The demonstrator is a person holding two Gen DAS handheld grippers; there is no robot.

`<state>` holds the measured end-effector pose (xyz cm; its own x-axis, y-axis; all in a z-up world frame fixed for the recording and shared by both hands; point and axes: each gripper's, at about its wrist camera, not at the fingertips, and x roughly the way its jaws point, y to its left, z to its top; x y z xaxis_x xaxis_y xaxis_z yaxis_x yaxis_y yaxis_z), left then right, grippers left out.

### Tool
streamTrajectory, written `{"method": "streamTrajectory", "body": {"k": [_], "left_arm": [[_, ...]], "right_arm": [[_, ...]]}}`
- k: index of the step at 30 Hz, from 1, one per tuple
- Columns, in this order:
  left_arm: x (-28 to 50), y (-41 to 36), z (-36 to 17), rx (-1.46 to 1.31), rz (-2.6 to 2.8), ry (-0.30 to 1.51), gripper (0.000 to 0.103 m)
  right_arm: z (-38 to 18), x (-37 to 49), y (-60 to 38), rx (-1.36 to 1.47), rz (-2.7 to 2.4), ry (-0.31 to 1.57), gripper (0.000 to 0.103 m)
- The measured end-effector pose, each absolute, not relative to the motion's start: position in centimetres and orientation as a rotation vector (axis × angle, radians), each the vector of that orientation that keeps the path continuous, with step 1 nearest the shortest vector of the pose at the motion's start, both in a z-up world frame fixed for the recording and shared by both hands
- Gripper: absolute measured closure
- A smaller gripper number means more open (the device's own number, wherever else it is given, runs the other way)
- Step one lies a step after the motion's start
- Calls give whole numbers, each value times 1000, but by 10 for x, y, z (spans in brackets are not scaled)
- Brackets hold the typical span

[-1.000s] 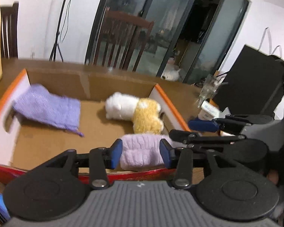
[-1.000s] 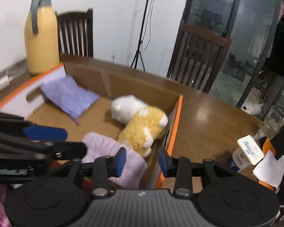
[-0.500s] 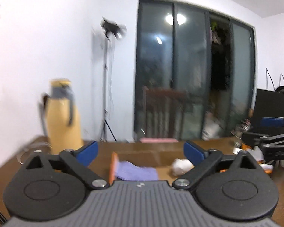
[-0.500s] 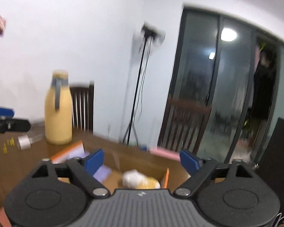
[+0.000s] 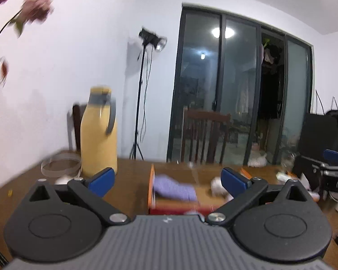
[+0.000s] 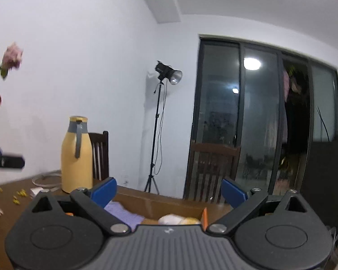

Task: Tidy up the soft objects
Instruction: 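Withdraw both grippers from the box, then grasp the iridescent plastic bag with the left gripper while the right gripper grasps a snack packet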

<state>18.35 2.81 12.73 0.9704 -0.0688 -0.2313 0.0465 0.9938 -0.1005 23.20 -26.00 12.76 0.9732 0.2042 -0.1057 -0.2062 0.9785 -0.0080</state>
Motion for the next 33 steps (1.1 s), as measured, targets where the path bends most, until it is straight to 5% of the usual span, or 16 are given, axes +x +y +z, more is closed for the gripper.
{"method": "streamTrajectory", "body": {"k": [15, 25, 33], "left_arm": [[65, 2, 43, 16, -128, 302, 0], [91, -6, 11, 20, -149, 408, 0], [133, -5, -5, -32, -162, 516, 11]], "right_arm": [[0, 80, -231, -52, 248, 241, 2], [-2, 108, -242, 40, 221, 328, 4], [-1, 154, -241, 65, 256, 399, 18]]}}
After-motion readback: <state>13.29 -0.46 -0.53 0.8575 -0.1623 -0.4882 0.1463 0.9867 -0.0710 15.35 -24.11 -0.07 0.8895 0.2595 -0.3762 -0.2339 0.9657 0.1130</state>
